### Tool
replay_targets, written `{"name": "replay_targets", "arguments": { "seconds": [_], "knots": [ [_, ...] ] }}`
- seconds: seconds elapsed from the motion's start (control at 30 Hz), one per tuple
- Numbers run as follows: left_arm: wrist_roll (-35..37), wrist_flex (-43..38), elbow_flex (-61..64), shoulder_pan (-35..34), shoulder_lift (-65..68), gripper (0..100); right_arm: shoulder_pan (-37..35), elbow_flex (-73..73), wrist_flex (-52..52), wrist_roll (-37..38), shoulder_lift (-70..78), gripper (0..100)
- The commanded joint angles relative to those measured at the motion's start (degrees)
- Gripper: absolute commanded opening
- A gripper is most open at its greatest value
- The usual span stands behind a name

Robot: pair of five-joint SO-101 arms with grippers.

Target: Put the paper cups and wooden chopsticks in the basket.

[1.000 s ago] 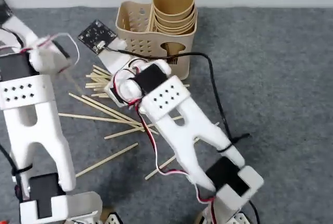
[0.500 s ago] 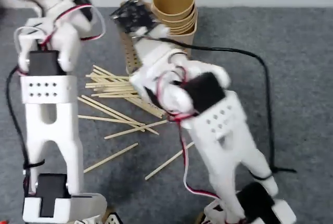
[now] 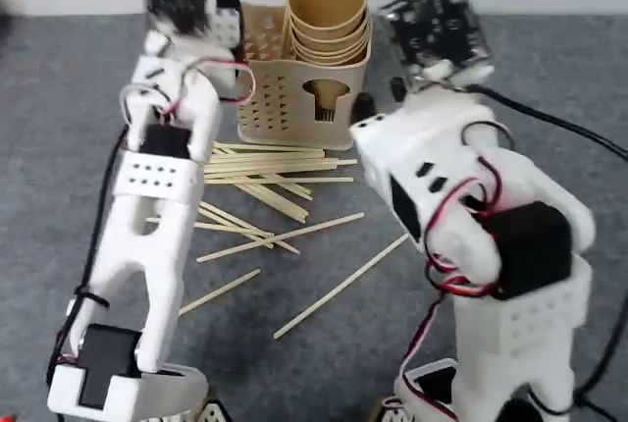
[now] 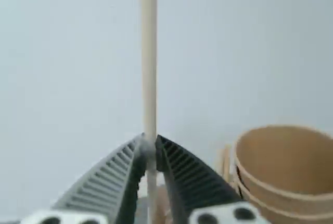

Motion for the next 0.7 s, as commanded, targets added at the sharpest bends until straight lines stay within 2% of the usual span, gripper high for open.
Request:
{"name": "replay_targets", "arguments": {
  "seconds": [0.0, 0.27, 0.4, 0.67],
  "knots": [
    [-1.3, -7.7, 3.0, 2.1, -2.5, 1, 2.6, -0.4, 0.3, -0.5, -2.2, 13.3],
    [9.3, -7.8, 2.0, 4.3, -2.5, 1, 2.7, -0.4, 0.3, -0.5, -2.2, 13.3],
    [9.2, -4.4, 2.3, 4.2, -1.1, 1, 2.7, -0.4, 0.3, -0.5, -1.8, 13.3],
    [9.4, -7.1, 1.5, 2.2, 7.9, 1, 2.7, -0.4, 0.4, -0.5, -1.7, 13.3]
  ]
}}
